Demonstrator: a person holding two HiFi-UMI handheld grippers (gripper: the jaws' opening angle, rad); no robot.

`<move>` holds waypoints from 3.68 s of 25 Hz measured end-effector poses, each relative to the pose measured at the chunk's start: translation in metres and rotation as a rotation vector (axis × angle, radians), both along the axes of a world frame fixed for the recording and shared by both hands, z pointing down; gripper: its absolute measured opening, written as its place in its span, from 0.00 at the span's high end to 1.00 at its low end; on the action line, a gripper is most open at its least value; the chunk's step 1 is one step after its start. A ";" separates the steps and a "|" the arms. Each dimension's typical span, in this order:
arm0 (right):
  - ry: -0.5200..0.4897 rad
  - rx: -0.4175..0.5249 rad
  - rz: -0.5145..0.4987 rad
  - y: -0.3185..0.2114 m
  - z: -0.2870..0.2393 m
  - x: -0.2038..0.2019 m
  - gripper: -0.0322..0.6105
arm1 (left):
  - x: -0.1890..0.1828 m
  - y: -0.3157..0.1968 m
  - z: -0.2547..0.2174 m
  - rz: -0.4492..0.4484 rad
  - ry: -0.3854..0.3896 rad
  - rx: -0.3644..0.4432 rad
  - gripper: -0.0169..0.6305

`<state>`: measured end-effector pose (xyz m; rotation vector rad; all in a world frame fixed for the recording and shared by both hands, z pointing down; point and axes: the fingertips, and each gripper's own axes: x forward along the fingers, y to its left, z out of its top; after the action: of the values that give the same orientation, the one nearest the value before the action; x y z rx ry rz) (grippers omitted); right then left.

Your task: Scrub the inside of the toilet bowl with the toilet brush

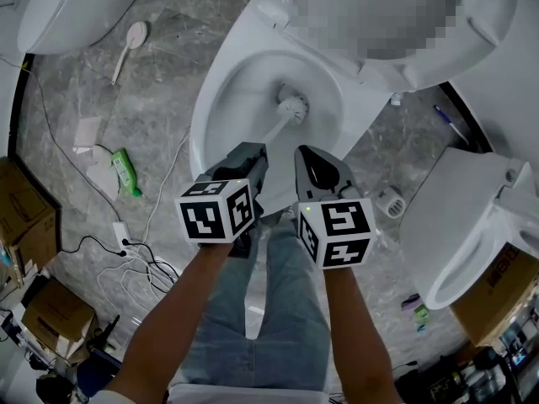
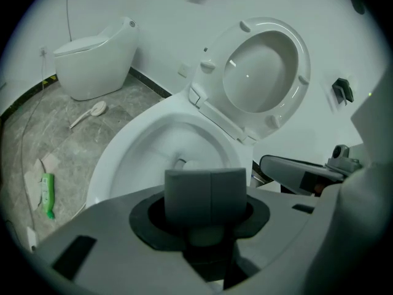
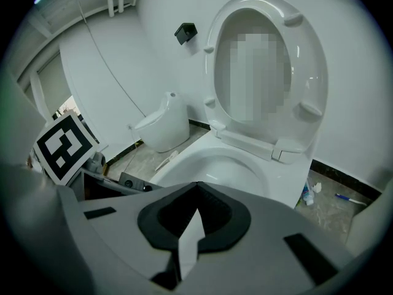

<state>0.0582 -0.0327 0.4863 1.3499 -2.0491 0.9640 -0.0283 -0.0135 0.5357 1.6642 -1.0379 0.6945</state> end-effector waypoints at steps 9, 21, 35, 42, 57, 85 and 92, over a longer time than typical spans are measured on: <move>0.001 -0.001 0.014 -0.012 0.006 0.006 0.95 | 0.014 -0.027 0.002 0.031 0.017 0.026 0.73; -0.006 -0.014 0.023 -0.012 0.013 0.004 0.95 | 0.012 -0.046 0.008 0.016 0.021 0.046 0.73; 0.003 -0.014 -0.004 -0.011 0.012 -0.006 0.95 | -0.021 -0.062 0.002 -0.049 -0.006 0.079 0.73; -0.004 -0.011 -0.021 -0.010 0.011 -0.016 0.95 | -0.036 -0.054 -0.001 -0.086 -0.007 0.075 0.73; 0.001 -0.005 -0.032 -0.008 0.008 -0.021 0.95 | -0.039 -0.025 0.005 -0.102 0.006 0.050 0.73; -0.013 -0.030 -0.021 0.006 0.016 -0.021 0.95 | -0.025 -0.008 0.041 -0.066 -0.049 -0.025 0.73; -0.015 -0.051 -0.023 0.025 -0.007 -0.026 0.95 | -0.045 0.016 0.017 -0.066 -0.065 -0.051 0.73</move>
<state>0.0317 -0.0081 0.4789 1.2941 -2.0328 1.0116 -0.0736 0.0024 0.5530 1.5657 -1.1075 0.7292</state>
